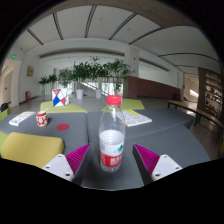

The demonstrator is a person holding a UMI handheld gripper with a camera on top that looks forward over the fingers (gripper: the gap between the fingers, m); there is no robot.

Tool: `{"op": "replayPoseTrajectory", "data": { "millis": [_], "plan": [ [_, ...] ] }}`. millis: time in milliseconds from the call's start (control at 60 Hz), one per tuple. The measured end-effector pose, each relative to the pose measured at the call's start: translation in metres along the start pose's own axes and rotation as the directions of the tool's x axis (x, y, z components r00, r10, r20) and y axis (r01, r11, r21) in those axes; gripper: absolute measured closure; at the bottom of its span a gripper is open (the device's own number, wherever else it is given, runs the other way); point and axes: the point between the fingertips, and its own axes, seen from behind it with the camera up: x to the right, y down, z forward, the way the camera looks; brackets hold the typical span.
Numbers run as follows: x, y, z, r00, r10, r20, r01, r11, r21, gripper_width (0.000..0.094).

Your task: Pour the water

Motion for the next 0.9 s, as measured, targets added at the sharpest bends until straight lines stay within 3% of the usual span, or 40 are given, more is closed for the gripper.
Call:
{"op": "replayPoseTrajectory", "data": {
  "millis": [133, 183, 250, 333, 450, 683, 900],
  "plan": [
    [-0.002, -0.003, 0.054, 1.0, 0.0, 0.023, -0.001, 1.0, 0.025, 0.0136],
    [0.001, -0.002, 0.068, 1.0, 0.002, 0.012, -0.003, 1.0, 0.026, 0.0203],
    [0.001, 0.002, 0.081, 1.0, 0.031, 0.0, -0.031, 0.999, 0.036, 0.0395],
    [0.001, -0.001, 0.084, 0.999, 0.043, -0.002, -0.043, 0.997, 0.056, 0.0443],
    [0.002, -0.002, 0.082, 0.999, 0.036, -0.015, -0.035, 0.998, 0.057, 0.0588],
    [0.012, -0.035, 0.081, 0.989, -0.084, -0.12, 0.092, 0.994, 0.063, 0.0596],
    [0.011, -0.162, 0.097, 0.862, -0.356, -0.36, 0.412, 0.906, 0.091, 0.0595]
  ]
}}
